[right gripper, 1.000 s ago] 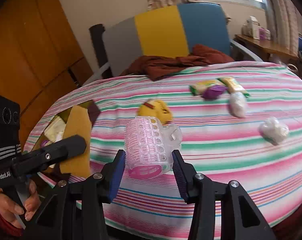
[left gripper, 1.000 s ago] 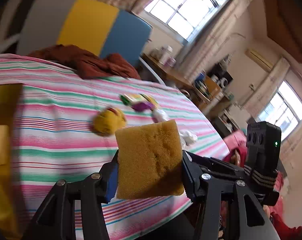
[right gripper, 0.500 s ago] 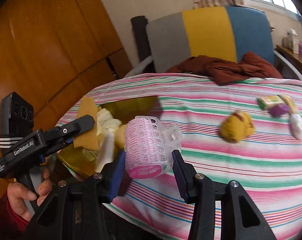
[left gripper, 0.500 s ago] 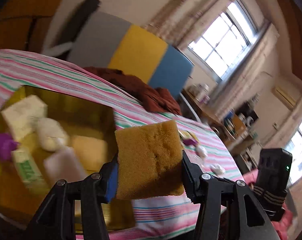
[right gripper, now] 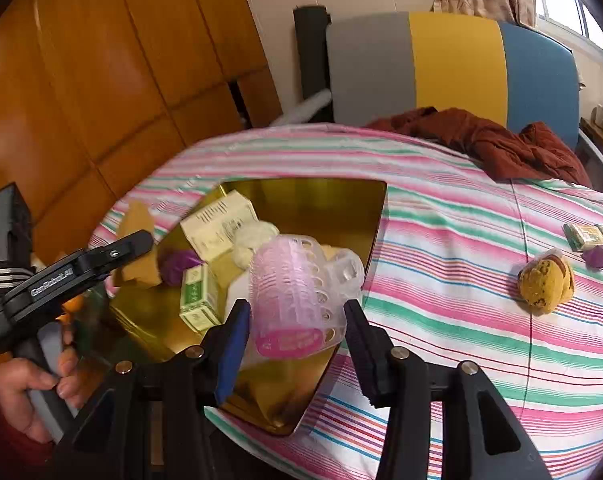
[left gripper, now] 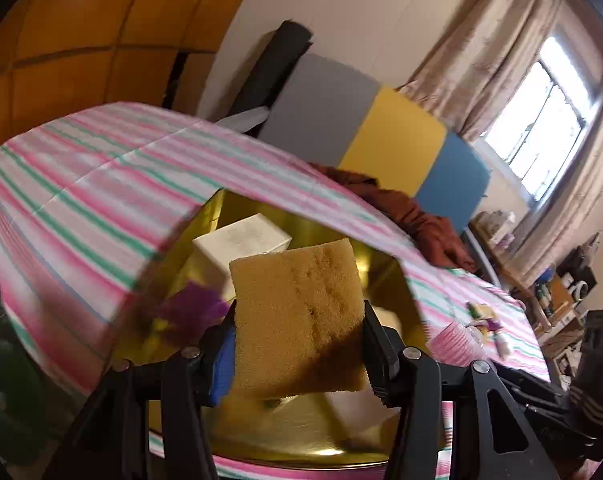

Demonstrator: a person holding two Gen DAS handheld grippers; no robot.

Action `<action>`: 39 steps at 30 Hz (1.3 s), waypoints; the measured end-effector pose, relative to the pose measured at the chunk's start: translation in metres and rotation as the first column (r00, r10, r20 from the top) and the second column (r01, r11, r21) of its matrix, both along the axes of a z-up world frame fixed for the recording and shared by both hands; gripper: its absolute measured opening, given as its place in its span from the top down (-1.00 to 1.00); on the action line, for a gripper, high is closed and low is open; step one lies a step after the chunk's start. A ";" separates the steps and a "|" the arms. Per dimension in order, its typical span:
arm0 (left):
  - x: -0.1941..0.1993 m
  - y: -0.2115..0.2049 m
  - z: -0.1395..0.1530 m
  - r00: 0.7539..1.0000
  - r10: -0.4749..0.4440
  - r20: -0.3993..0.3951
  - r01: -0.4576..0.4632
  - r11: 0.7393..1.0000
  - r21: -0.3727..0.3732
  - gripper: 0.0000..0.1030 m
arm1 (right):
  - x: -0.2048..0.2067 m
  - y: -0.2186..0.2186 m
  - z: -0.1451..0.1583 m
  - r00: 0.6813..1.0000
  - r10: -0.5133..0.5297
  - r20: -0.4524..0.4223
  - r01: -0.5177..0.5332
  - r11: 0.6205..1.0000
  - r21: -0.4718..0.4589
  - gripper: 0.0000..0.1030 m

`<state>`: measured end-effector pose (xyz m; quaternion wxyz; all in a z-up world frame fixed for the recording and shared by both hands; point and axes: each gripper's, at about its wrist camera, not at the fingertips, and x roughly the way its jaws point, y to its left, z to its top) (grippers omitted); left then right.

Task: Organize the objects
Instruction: 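Carry the pink roller and yellow sponge over the gold tray with both tools, then open both tools to drop the roller and sponge into the tray, then move both tools back toward the plastic bags and yellow toy on the cloth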

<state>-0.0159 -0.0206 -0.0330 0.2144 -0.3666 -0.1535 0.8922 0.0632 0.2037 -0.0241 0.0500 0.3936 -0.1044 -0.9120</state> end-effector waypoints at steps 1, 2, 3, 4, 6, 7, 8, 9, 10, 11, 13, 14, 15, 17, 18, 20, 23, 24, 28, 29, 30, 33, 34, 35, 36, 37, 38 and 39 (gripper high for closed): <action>-0.002 -0.002 -0.006 1.000 0.010 0.017 -0.010 1.000 -0.007 -0.05 | -0.003 -0.002 -0.001 1.000 0.001 0.002 -0.001 1.000 0.000 0.05; -0.003 -0.003 -0.010 0.999 0.018 0.028 -0.018 1.000 -0.016 -0.05 | -0.004 -0.004 -0.002 1.000 -0.006 0.003 0.006 1.000 0.004 0.03; -0.005 -0.004 -0.014 0.999 0.022 0.047 -0.021 1.000 -0.022 -0.05 | -0.004 -0.007 -0.002 1.000 -0.009 0.002 0.009 1.000 0.004 0.02; -0.006 -0.004 -0.018 0.998 0.021 0.065 -0.020 1.000 -0.021 -0.05 | -0.003 -0.008 -0.002 1.000 -0.005 -0.003 0.005 1.000 -0.002 0.01; -0.006 -0.005 -0.021 0.997 0.036 0.073 -0.033 0.999 -0.041 -0.05 | 0.000 -0.009 0.001 1.000 0.002 -0.027 -0.002 1.000 -0.013 0.00; -0.006 -0.005 -0.023 0.997 0.033 0.075 -0.030 0.999 -0.045 -0.05 | 0.003 -0.009 0.002 0.999 -0.002 -0.035 0.001 1.000 -0.013 0.00; -0.006 -0.006 -0.024 0.996 0.034 0.078 -0.030 0.998 -0.046 -0.05 | 0.006 -0.008 0.004 0.999 0.000 -0.046 -0.001 1.000 -0.023 0.00; -0.006 -0.006 -0.025 0.996 0.038 0.079 -0.034 0.998 -0.049 -0.05 | 0.009 -0.007 0.005 0.999 0.002 -0.053 -0.004 0.999 -0.037 0.00; -0.006 -0.005 -0.025 0.996 0.037 0.082 -0.033 0.998 -0.052 -0.05 | 0.011 -0.005 0.005 0.998 -0.002 -0.055 -0.001 0.999 -0.052 0.00; -0.007 -0.004 -0.026 0.996 0.037 0.084 -0.033 0.998 -0.057 -0.05 | 0.011 -0.004 0.006 0.999 -0.005 -0.054 0.002 0.998 -0.059 0.00; -0.006 -0.004 -0.028 0.995 0.047 0.090 -0.041 0.997 -0.071 -0.06 | 0.014 -0.002 0.006 0.998 -0.018 -0.055 0.014 0.997 -0.069 0.00; -0.006 -0.005 -0.029 0.994 0.050 0.096 -0.043 0.996 -0.073 -0.06 | 0.015 0.000 0.006 0.998 -0.024 -0.056 0.020 0.997 -0.074 0.00; -0.007 -0.005 -0.028 0.994 0.052 0.101 -0.044 0.996 -0.078 -0.07 | 0.016 0.000 0.006 0.998 -0.023 -0.055 0.019 0.996 -0.083 0.00; -0.007 -0.005 -0.028 0.993 0.061 0.104 -0.052 0.994 -0.093 -0.08 | 0.017 0.003 0.006 0.998 -0.026 -0.052 0.021 0.995 -0.093 0.00; -0.006 -0.005 -0.028 0.992 0.063 0.108 -0.053 0.994 -0.094 -0.09 | 0.018 0.003 0.006 0.998 -0.029 -0.052 0.024 0.995 -0.093 0.00; -0.007 -0.006 -0.028 0.990 0.082 0.115 -0.071 0.993 -0.096 -0.34 | 0.019 0.004 0.005 0.998 -0.025 -0.053 0.020 0.995 -0.095 0.00; -0.004 -0.013 -0.023 0.984 0.139 0.114 -0.131 0.989 -0.076 -0.89 | 0.021 0.006 0.005 0.998 -0.030 -0.055 0.024 0.995 -0.100 0.00; -0.003 -0.017 -0.020 0.983 0.149 0.111 -0.143 0.988 -0.055 -0.89 | 0.022 0.007 0.005 0.998 -0.031 -0.055 0.026 0.994 -0.103 0.00; 0.002 -0.029 -0.009 0.973 0.216 0.086 -0.217 0.976 0.001 -0.91 | 0.023 0.014 0.003 0.997 -0.052 -0.052 0.045 0.992 -0.119 0.00; 0.003 -0.031 -0.008 0.972 0.222 0.082 -0.224 0.975 0.012 -0.91 | 0.024 0.016 0.002 0.997 -0.061 -0.050 0.055 0.991 -0.119 0.00; 0.005 -0.032 -0.005 0.967 0.242 0.077 -0.244 0.970 0.018 -0.95 | 0.025 0.018 0.002 0.996 -0.068 -0.050 0.062 0.991 -0.121 0.00; 0.009 -0.029 0.001 0.964 0.262 0.051 -0.263 0.965 0.004 -0.99 | 0.027 0.024 0.001 0.996 -0.080 -0.049 0.073 0.989 -0.126 0.00; 0.011 -0.025 0.004 0.964 0.262 0.035 -0.262 0.965 -0.012 -0.99 | 0.027 0.025 0.001 0.995 -0.087 -0.048 0.081 0.989 -0.126 0.00; 0.013 -0.023 0.006 0.965 0.261 0.022 -0.260 0.965 -0.023 -0.99 | 0.027 0.027 0.000 0.995 -0.091 -0.049 0.083 0.988 -0.131 0.00; 0.015 -0.019 0.008 0.968 0.251 0.006 -0.251 0.967 -0.036 -0.99 | 0.027 0.028 0.000 0.995 -0.092 -0.049 0.085 0.988 -0.132 0.00; 0.017 -0.013 0.011 0.971 0.238 -0.015 -0.238 0.970 -0.053 -0.99 | 0.028 0.029 0.000 0.994 -0.097 -0.050 0.090 0.987 -0.131 0.00; 0.019 -0.009 0.013 0.973 0.229 -0.033 -0.230 0.971 -0.064 -1.00 | 0.029 0.031 0.000 0.993 -0.103 -0.053 0.095 0.987 -0.130 0.00; 0.021 -0.004 0.014 0.975 0.216 -0.050 -0.219 0.973 -0.076 -1.00 | 0.030 0.032 0.000 0.993 -0.105 -0.055 0.098 0.987 -0.131 0.00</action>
